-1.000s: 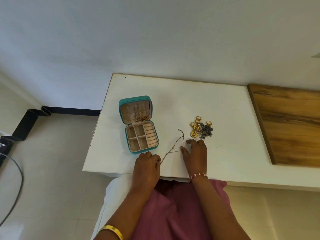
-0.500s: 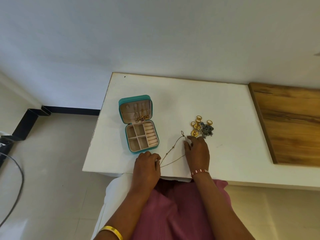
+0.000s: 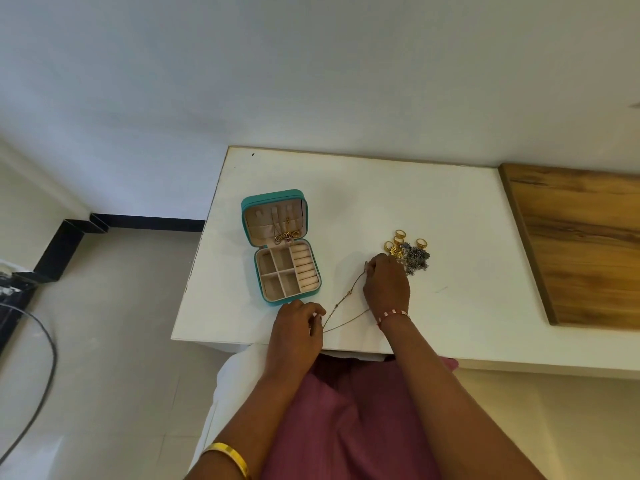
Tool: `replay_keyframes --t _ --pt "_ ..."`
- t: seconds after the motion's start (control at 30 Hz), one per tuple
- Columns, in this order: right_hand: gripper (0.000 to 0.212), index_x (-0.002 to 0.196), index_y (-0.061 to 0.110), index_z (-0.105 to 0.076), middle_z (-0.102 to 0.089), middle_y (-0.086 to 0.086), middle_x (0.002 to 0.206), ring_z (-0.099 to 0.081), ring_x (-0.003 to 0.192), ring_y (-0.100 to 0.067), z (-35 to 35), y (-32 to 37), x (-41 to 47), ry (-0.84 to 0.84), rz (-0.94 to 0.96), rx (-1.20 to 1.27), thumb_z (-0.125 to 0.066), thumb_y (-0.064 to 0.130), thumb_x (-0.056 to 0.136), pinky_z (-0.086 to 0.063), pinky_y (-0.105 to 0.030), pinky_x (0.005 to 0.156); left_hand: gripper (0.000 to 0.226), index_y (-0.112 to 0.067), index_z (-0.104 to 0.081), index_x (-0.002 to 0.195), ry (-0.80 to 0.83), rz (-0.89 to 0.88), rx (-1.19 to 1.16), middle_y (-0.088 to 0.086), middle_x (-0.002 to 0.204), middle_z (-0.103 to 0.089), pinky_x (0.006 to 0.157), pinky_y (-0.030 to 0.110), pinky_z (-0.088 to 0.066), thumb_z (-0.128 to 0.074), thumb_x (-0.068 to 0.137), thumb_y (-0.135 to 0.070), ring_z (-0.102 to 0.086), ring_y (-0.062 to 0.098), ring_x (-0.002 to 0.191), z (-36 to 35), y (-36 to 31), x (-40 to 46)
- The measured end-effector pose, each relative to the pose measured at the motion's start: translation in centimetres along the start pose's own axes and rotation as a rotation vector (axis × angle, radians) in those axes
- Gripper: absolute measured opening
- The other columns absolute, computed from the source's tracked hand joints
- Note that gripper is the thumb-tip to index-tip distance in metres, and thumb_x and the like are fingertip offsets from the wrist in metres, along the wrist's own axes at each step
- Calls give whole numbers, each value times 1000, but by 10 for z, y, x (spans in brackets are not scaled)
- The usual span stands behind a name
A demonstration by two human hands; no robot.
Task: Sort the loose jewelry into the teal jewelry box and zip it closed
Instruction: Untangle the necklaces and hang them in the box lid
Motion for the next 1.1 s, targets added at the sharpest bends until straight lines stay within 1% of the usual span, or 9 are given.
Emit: replay_keyframes --t 0.17,0.3,0.37,0.43,0.57,0.63,0.73,0.93,1.1 --pt "23 75 14 -47 -55 -4 82 -49 82 -22 17 6 -8 138 -64 469 -40 -3 90 -31 -23 66 17 -12 -67 94 -21 22 -144 3 94 -64 78 22 -49 -57 85 -4 -59 15 84 10 -7 -1" --pt "29 72 19 -44 -57 1 68 -61 66 -12 42 17 -23 234 -64 664 -39 0 93 -50 -24 71 18 -15 -67 94 -89 22 -225 -1 93 -63 73 18 -48 -56 85 -4 -56 4 74 22 -24 -2" --pt "24 75 16 -46 -58 -4 64 -59 55 -5 59 27 -37 297 -53 722 -40 4 95 -47 -11 57 19 -16 -67 96 -116 20 -275 0 97 -65 69 9 -44 -56 86 -5 -57 3 75 29 -39 -4" --pt "22 76 14 -47 -57 -7 60 -57 54 -11 77 38 -50 317 -10 770 -41 5 95 -48 -18 60 22 -17 -65 104 -115 21 -330 0 105 -64 68 4 -42 -56 86 -7 -57 5 83 37 -55 -7" --pt "19 78 14 -50 -52 -5 55 -50 44 -6 109 61 -73 340 68 804 -44 8 94 -47 -20 56 34 -16 -55 123 -51 30 -417 -1 121 -59 80 15 -42 -54 89 -10 -53 7 102 50 -83 -15" --pt "19 77 15 -51 -50 0 51 -47 43 -5 124 73 -84 331 128 795 -45 9 94 -45 -22 56 33 -14 -55 124 -26 1 -412 0 123 -60 80 11 -40 -52 91 -12 -52 5 102 58 -94 -20" --pt "21 75 17 -52 -49 8 48 -45 41 0 147 88 -100 302 209 780 -47 9 93 -45 -20 53 24 -10 -64 111 -32 -52 -405 3 106 -66 67 0 -40 -50 93 -15 -56 6 89 74 -110 -30" --pt "10 82 12 -56 -41 8 49 -36 45 -6 188 94 -121 169 247 745 -53 13 91 -39 -23 52 15 -17 -63 87 -110 -22 -624 -4 81 -64 63 4 -46 -50 92 -12 -60 3 75 109 -129 -51" --pt "10 83 16 -65 -32 12 38 -30 51 -12 197 78 -131 115 207 739 -66 26 83 -33 -30 60 19 -21 -62 81 -154 72 -753 9 81 -66 77 27 -52 -49 92 -14 -65 22 77 133 -134 -59"
Point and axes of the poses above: each hand's wrist, its own x-axis towards the middle knuckle, its own z-axis out of the back of the hand, y = z × x, the point moved 4 cm from there along x, towards the middle knuckle
